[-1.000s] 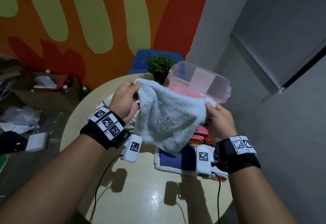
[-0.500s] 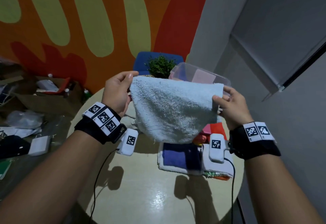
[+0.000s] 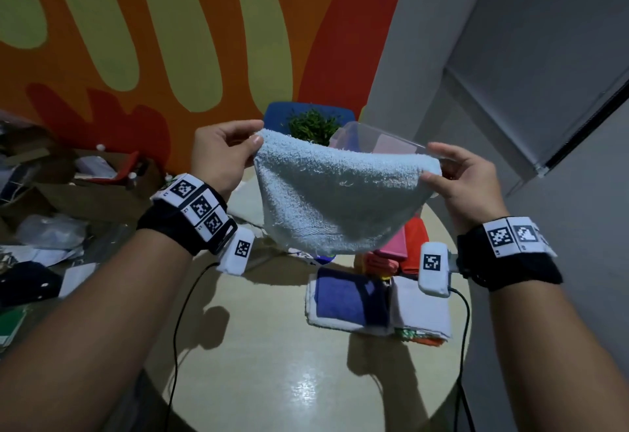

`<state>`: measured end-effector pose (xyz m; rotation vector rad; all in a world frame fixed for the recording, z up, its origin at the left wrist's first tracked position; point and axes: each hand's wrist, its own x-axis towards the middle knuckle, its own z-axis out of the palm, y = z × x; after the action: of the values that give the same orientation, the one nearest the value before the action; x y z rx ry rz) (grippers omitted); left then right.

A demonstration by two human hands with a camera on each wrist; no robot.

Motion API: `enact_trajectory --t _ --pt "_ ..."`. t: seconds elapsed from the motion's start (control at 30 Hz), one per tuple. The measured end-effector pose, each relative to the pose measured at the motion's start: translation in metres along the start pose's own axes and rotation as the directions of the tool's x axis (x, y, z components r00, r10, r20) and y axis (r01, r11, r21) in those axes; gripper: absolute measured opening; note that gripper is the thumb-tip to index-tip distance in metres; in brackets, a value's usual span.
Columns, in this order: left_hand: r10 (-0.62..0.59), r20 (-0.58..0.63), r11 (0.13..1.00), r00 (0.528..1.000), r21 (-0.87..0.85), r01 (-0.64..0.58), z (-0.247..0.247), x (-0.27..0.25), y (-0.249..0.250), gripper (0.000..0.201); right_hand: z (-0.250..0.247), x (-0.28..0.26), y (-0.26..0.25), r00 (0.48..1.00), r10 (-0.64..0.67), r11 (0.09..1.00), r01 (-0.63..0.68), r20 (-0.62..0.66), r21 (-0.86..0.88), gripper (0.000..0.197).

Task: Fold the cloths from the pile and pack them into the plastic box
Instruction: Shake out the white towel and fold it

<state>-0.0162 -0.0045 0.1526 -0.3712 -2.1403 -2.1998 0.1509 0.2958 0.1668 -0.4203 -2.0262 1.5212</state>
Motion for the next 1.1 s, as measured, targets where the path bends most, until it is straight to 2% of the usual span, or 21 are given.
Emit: enact_trajectory --t 0.1,0.2,0.27,0.37,0.43,0.47,0.5,0.57,0.67,0.83,0.97,1.1 --pt "0.071 0.0 0.986 0.998 0.153 -0.07 -0.004 0.006 0.002 0.018 -0.007 0.007 0.005 1.0 -0.024 0.961 0.022 -0.003 -0.274 0.031" --pt "0.18 0.018 0.928 0.984 0.328 -0.176 -0.005 0.011 0.005 0.01 -0.01 0.011 0.005 0.999 -0.04 0.927 0.034 -0.006 -0.374 0.025" --pt "0.195 0.046 0.906 0.98 0.375 -0.198 -0.005 0.012 0.006 0.004 -0.009 0.011 0.005 0.998 -0.059 0.919 0.045 -0.023 -0.392 0.022" --pt "0.119 0.08 0.938 0.99 0.318 -0.138 -0.008 0.015 0.005 0.004 -0.007 0.009 0.002 0.994 -0.091 0.915 0.057 -0.067 -0.399 0.019" --pt "0.044 0.12 0.97 0.992 0.233 -0.072 -0.012 0.016 0.004 0.019 -0.007 0.008 0.001 0.992 -0.089 0.935 0.051 -0.093 -0.35 0.016" --pt "0.036 0.156 0.967 0.987 0.244 -0.074 -0.014 0.017 0.003 0.027 -0.008 0.006 -0.001 0.991 -0.081 0.951 0.044 -0.107 -0.306 0.015" --pt "0.045 0.195 0.953 0.98 0.285 -0.1 -0.016 0.017 0.001 0.031 -0.008 0.004 -0.003 0.991 -0.074 0.967 0.043 -0.115 -0.252 0.016" --pt "0.084 0.232 0.906 0.969 0.388 -0.172 -0.018 0.016 0.0 0.028 -0.009 0.001 -0.005 0.99 -0.072 0.983 0.05 -0.123 -0.178 0.02" --pt "0.174 0.21 0.841 0.962 0.476 -0.256 -0.017 0.016 -0.005 0.014 -0.009 -0.002 -0.004 0.987 -0.097 0.976 0.068 -0.129 -0.208 0.023" --pt "0.181 0.181 0.867 0.967 0.435 -0.244 -0.014 0.011 -0.012 0.01 -0.01 -0.009 0.004 0.978 -0.157 0.944 0.108 -0.137 -0.311 0.018" --pt "0.106 0.158 0.93 0.982 0.334 -0.155 -0.013 0.004 -0.016 0.009 -0.007 -0.018 0.019 0.979 -0.116 0.966 0.071 -0.169 -0.25 0.018" --pt "0.069 0.152 0.956 0.986 0.273 -0.109 -0.012 0.0 -0.021 0.004 -0.005 -0.024 0.025 0.967 -0.168 0.929 0.09 -0.192 -0.36 0.018"
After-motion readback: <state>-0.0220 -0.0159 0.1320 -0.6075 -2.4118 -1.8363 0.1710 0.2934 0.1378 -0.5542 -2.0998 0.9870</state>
